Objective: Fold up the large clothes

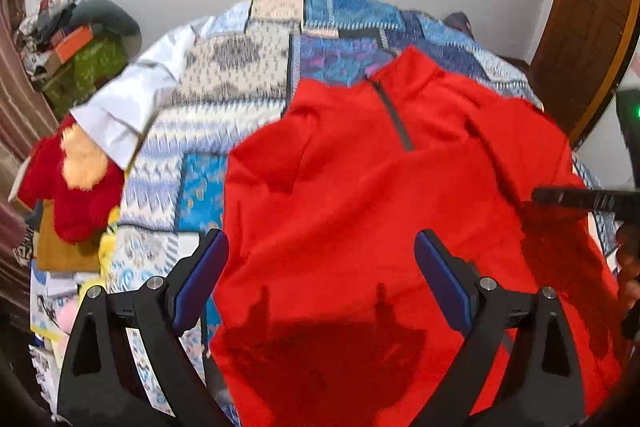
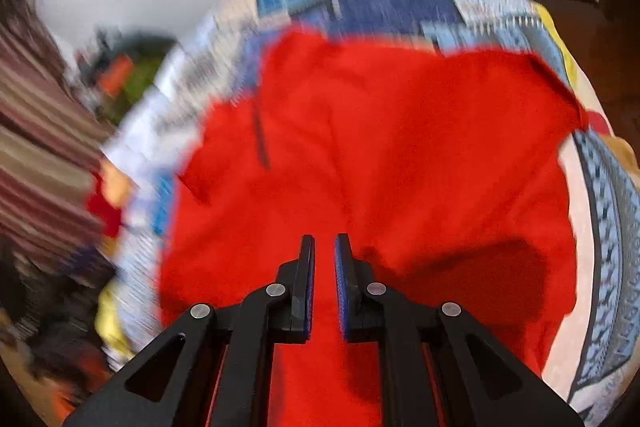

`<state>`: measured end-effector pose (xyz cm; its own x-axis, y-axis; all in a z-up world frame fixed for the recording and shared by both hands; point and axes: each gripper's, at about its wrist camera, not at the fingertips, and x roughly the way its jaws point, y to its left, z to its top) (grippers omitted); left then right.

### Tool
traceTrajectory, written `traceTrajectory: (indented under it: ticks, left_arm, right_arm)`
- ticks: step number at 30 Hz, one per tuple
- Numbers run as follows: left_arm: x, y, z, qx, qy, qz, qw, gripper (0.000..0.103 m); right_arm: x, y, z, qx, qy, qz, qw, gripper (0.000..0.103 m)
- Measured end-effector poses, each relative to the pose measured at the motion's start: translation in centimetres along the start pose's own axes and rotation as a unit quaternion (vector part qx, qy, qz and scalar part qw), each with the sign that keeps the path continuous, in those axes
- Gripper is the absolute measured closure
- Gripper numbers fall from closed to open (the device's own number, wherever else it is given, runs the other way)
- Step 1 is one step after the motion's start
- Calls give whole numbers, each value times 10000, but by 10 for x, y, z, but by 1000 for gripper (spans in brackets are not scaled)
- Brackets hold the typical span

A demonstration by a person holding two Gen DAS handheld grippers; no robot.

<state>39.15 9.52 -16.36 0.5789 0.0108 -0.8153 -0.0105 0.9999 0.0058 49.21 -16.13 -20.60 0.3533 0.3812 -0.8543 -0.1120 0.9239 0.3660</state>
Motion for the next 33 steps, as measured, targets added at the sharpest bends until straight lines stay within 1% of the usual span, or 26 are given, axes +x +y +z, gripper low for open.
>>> traceTrajectory:
  ticks: [1, 2, 4, 5, 7, 8, 9, 10, 11, 13, 15, 17, 19, 21, 24, 27, 28, 29, 30, 31, 32, 33]
  left_arm:
    - [3, -2, -2, 15, 54, -19, 10000, 8]
    - [6, -5, -3, 56, 114, -51, 9999, 8]
    - [10, -17, -3, 194, 172, -98, 9996, 8]
    - [12, -26, 0, 298, 173, -121, 9993, 8]
    - [14, -47, 7, 502, 148, -175, 9985, 8]
    - [15, -59, 13, 594, 128, -219, 9979, 8]
    - [16, -78, 21, 730, 96, -301, 9968, 8]
    - [17, -88, 26, 805, 83, -338, 9962, 8]
    - [18, -109, 36, 960, 62, -421, 9945, 8]
    - [20, -141, 53, 1194, 38, -556, 9913, 8]
    - [24, -174, 68, 1365, 11, -684, 9883, 8]
    - [33, -213, 86, 1507, 42, -843, 9850, 8]
    - [47, -244, 99, 1638, 154, -1007, 9812, 8]
    - [64, -274, 108, 1742, 300, -1035, 9788, 8]
    - [93, -312, 114, 1819, 495, -1147, 9754, 8]
    - [123, -350, 114, 2073, 591, -1018, 9712, 8]
    - [130, -360, 112, 2186, 625, -987, 9688, 8]
    - [139, -371, 110, 2344, 701, -975, 9647, 8]
    - [144, -378, 108, 2455, 759, -969, 9615, 11]
    - [151, -386, 104, 2594, 793, -901, 9583, 17]
    - [156, -390, 104, 2659, 767, -839, 9573, 18]
    - [158, -393, 104, 2663, 676, -820, 9580, 22]
  right_arm:
    - [9, 0, -12, -209, 146, -198, 9995, 95]
    - [9, -6, -18, -335, 196, -280, 9989, 95]
    - [6, -8, -31, -721, 258, -410, 9962, 95]
    - [-1, -8, -34, -888, 223, -475, 9947, 95]
    - [-29, -12, -38, -1237, -104, -651, 9901, 95]
    - [-47, -18, -37, -1322, -323, -737, 9880, 95]
    - [-58, -23, -37, -1328, -448, -781, 9870, 95]
    - [-73, -31, -35, -1294, -619, -840, 9861, 95]
    - [-89, -42, -30, -1212, -756, -876, 9859, 95]
    - [-115, -69, -24, -932, -954, -839, 9875, 95]
    - [-135, -102, -21, -572, -1045, -788, 9897, 95]
    - [-143, -128, -18, -337, -1046, -862, 9902, 95]
    - [-146, -154, -21, -146, -1000, -1033, 9895, 95]
    - [-143, -179, -25, 15, -906, -1214, 9885, 95]
    - [-137, -203, -33, 94, -788, -1294, 9884, 95]
    - [-130, -215, -42, 86, -788, -1346, 9877, 95]
    - [-127, -219, -43, 78, -787, -1398, 9870, 95]
    - [-125, -221, -45, 77, -788, -1429, 9866, 95]
    - [-122, -223, -46, 88, -784, -1435, 9865, 95]
    - [-120, -227, -47, 123, -772, -1390, 9872, 95]
    - [-117, -230, -48, 158, -756, -1321, 9882, 95]
    - [-116, -233, -49, 199, -738, -1239, 9894, 95]
